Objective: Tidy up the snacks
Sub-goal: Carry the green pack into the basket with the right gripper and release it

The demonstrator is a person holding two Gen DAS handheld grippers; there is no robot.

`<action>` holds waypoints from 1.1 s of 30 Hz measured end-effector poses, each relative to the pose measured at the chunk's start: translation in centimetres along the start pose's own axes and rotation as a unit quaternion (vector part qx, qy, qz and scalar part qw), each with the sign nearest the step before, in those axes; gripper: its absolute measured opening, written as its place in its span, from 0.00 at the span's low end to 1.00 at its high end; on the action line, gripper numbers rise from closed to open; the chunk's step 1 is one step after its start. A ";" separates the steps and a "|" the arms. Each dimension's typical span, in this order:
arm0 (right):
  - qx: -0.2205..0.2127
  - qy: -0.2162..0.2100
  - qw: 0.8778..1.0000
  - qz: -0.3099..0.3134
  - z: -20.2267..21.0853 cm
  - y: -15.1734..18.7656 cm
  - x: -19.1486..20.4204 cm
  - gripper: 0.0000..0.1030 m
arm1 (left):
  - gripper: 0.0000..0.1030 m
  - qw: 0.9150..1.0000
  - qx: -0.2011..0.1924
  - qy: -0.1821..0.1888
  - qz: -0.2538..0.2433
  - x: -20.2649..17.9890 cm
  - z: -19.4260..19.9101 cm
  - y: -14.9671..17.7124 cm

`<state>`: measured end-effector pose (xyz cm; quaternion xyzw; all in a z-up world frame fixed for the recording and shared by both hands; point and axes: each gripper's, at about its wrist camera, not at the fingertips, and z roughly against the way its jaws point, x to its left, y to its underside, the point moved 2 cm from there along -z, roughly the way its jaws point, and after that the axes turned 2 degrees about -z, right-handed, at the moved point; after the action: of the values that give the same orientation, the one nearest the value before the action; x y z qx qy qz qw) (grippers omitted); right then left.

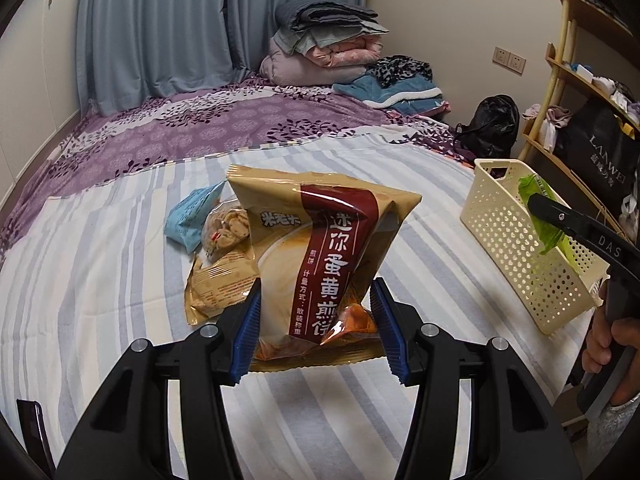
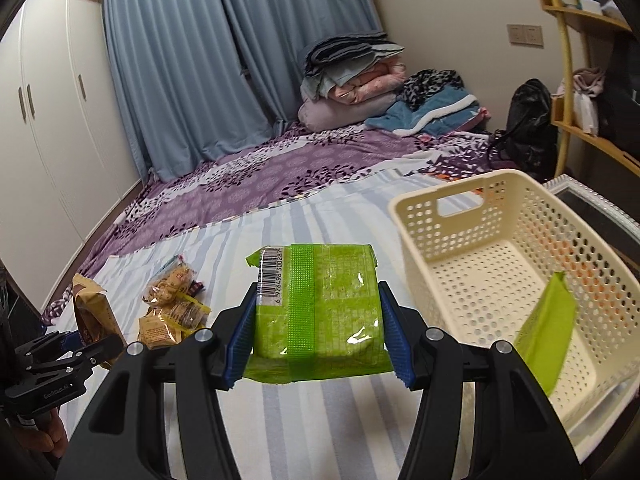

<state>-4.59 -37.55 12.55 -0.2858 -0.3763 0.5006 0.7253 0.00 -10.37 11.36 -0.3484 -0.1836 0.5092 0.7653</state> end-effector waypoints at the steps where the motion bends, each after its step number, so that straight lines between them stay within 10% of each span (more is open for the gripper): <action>1: -0.003 0.004 1.000 -0.003 0.3 -0.1 -0.4 0.55 | 0.52 1.000 -0.001 0.001 -0.002 -0.2 0.1 0.0; 33: 0.014 0.124 0.988 -0.092 3.6 2.1 -12.9 0.55 | 0.53 0.999 -0.010 0.027 -0.039 -4.2 1.5 -0.5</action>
<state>-11.47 -48.88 9.58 -0.2992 -0.3013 0.3975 0.8135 -2.42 -13.79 13.05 -0.3622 -0.1815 0.4672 0.7858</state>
